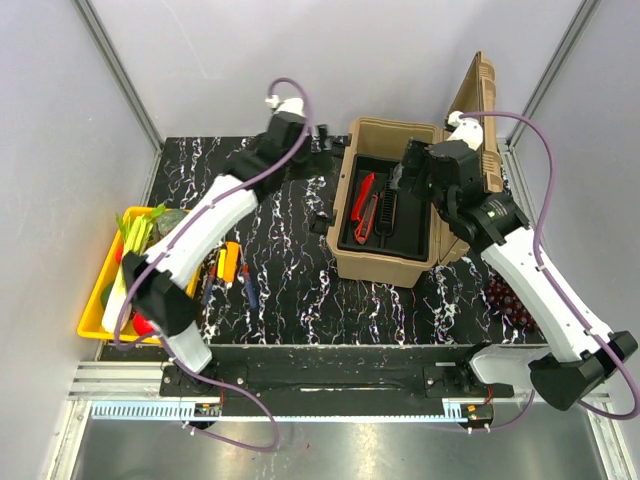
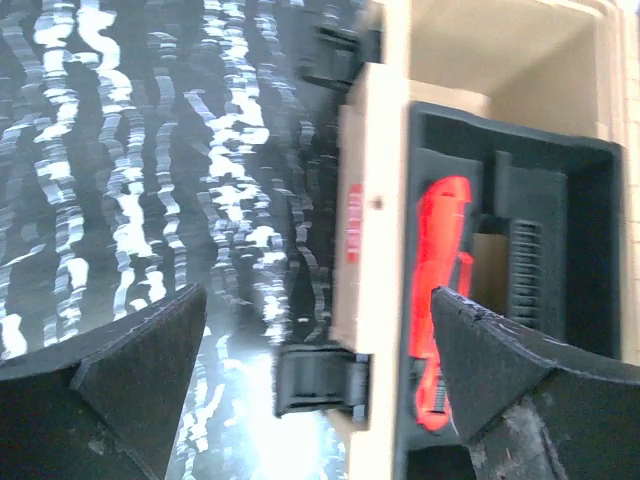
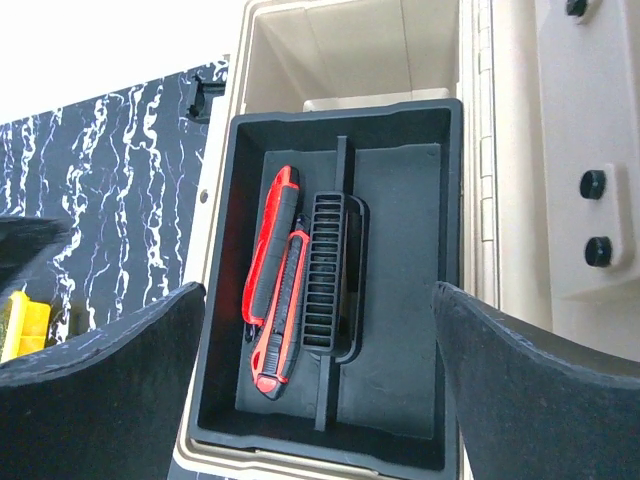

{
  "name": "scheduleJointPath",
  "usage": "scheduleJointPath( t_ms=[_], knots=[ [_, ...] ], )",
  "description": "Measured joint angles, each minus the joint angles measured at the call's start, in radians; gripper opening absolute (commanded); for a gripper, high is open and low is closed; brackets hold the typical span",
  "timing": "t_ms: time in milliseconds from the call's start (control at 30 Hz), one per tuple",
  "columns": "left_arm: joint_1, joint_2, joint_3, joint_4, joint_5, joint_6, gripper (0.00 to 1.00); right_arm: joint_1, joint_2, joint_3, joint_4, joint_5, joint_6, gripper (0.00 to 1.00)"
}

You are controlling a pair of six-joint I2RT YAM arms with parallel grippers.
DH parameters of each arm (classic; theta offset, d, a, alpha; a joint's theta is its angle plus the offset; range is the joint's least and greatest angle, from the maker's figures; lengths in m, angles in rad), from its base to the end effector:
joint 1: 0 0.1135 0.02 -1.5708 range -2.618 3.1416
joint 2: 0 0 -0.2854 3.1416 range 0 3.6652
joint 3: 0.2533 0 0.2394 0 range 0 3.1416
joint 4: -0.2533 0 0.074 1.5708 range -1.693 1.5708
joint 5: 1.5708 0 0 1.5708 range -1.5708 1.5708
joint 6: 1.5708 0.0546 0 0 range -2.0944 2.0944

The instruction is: Pack the tool kit

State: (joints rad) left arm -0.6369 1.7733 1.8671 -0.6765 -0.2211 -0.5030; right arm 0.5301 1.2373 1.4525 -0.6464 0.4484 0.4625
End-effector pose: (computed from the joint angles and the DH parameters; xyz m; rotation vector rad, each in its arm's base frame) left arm 0.3358 -0.2335 0.4045 0.0157 2.1682 -0.4268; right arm 0.2295 0.1070 0.4398 0.2179 1.9503 0.2030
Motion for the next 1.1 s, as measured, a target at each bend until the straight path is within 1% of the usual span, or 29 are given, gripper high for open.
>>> scheduleJointPath(
  t_ms=[167, 200, 233, 267, 367, 433, 533, 633, 833, 1100],
  knots=[
    [0.092, -0.217, -0.272, 0.020, -0.121, -0.022, 0.99, -0.001, 0.042, 0.001, 0.014, -0.035, -0.025, 0.99],
    [0.103, -0.249, -0.328, 0.018, -0.138, -0.032, 0.97, -0.001, 0.048, 0.001, 0.019, -0.045, -0.029, 0.99],
    [0.114, -0.279, -0.388, 0.013, -0.156, -0.047, 0.91, -0.001, 0.055, 0.001, 0.026, -0.052, -0.034, 1.00],
    [0.124, -0.302, -0.441, 0.010, -0.168, -0.058, 0.83, -0.001, 0.060, 0.001, 0.033, -0.064, -0.037, 0.99],
    [0.154, -0.354, -0.584, -0.014, -0.202, -0.092, 0.67, -0.001, 0.067, 0.002, 0.051, -0.088, -0.040, 0.99],
    [0.180, -0.378, -0.666, -0.024, -0.214, -0.106, 0.59, -0.001, 0.072, 0.003, 0.060, -0.102, -0.040, 0.99],
    [0.229, -0.395, -0.756, -0.034, -0.222, -0.120, 0.57, -0.001, 0.082, 0.009, 0.065, -0.118, -0.039, 0.99],
    [0.263, -0.393, -0.803, -0.032, -0.223, -0.124, 0.57, -0.001, 0.091, 0.009, 0.075, -0.129, -0.037, 1.00],
    [0.294, -0.333, -0.848, 0.006, -0.222, -0.126, 0.55, -0.001, 0.092, 0.009, 0.076, -0.129, -0.035, 1.00],
    [0.332, -0.236, -0.880, 0.085, -0.211, -0.119, 0.55, -0.001, 0.092, 0.009, 0.074, -0.125, -0.029, 0.99]
  ],
)
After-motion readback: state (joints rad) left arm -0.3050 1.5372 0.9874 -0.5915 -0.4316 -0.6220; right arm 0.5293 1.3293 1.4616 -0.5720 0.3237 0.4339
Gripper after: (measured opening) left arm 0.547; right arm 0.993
